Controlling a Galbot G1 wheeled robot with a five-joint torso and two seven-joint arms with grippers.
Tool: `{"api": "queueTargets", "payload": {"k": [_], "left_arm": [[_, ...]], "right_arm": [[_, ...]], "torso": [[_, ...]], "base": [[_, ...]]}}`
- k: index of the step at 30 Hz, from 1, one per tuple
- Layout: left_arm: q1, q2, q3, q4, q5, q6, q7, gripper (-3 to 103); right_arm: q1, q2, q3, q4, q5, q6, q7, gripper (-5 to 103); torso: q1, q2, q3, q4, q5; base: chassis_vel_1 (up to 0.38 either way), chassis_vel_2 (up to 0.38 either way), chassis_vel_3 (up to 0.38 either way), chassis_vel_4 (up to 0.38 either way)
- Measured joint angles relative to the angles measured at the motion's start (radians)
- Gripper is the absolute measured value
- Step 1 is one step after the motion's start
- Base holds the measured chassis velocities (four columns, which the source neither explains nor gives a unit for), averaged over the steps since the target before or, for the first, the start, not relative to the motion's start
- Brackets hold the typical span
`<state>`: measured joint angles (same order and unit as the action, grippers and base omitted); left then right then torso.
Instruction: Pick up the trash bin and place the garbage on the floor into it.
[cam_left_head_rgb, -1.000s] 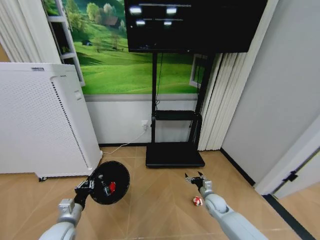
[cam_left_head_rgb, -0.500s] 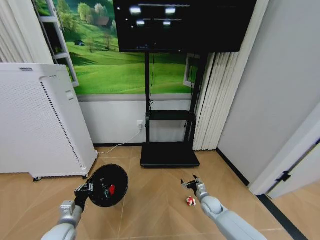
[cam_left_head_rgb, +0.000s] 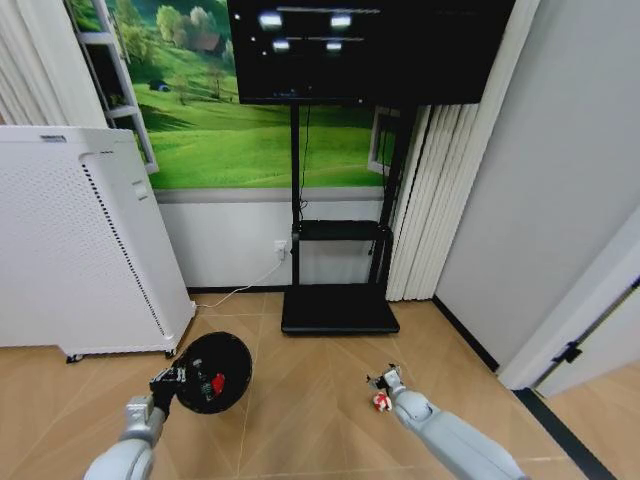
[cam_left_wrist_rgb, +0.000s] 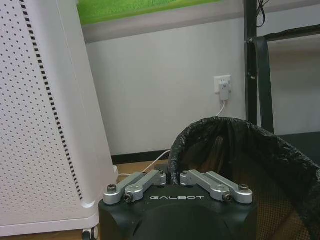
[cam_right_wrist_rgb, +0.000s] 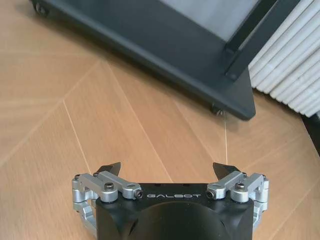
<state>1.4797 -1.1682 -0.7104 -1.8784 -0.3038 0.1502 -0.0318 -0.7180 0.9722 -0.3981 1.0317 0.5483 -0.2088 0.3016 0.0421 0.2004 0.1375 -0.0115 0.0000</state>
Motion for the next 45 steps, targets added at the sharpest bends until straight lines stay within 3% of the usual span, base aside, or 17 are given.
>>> {"api": "queueTargets", "payload": {"k": [18,20,24,35,45], "left_arm": [[0.002,-0.009,-0.001,0.005,-0.001,-0.004,0.004,7],[0.002,-0.011,-0.001,0.005,-0.001,-0.004,0.004,7],[0.003,-0.012,0.001,0.005,0.001,-0.004,0.004,7],[0.011,-0.013,0.003,0.011,0.005,-0.004,0.005,7],[0.015,-0.014,0.015,0.008,0.006,-0.005,0.005,7]], "right_arm": [[0.003,0.022,-0.017,-0.047,0.018,0.020,-0.058,100],[0.002,0.024,-0.019,-0.063,0.009,0.056,-0.067,100],[0.003,0.022,-0.019,-0.065,0.002,0.059,-0.088,100],[0.032,-0.020,-0.143,-0.102,-0.016,0.040,-0.153,100],[0.091,0.078,-0.210,-0.294,-0.026,0.046,-0.176,100]], "torso": [[0.000,0.000,0.000,0.0001,0.0000],[0.000,0.000,0.000,0.0001,0.0000],[0.000,0.000,0.000,0.0001,0.0003],[0.000,0.000,0.000,0.0002,0.0000],[0.000,0.000,0.000,0.0003,0.0002]], "base": [[0.000,0.000,0.000,0.000],[-0.070,-0.029,0.038,0.047],[-0.066,-0.053,0.065,0.058],[-0.006,-0.003,0.006,0.004],[0.000,0.000,0.000,0.000]]}}
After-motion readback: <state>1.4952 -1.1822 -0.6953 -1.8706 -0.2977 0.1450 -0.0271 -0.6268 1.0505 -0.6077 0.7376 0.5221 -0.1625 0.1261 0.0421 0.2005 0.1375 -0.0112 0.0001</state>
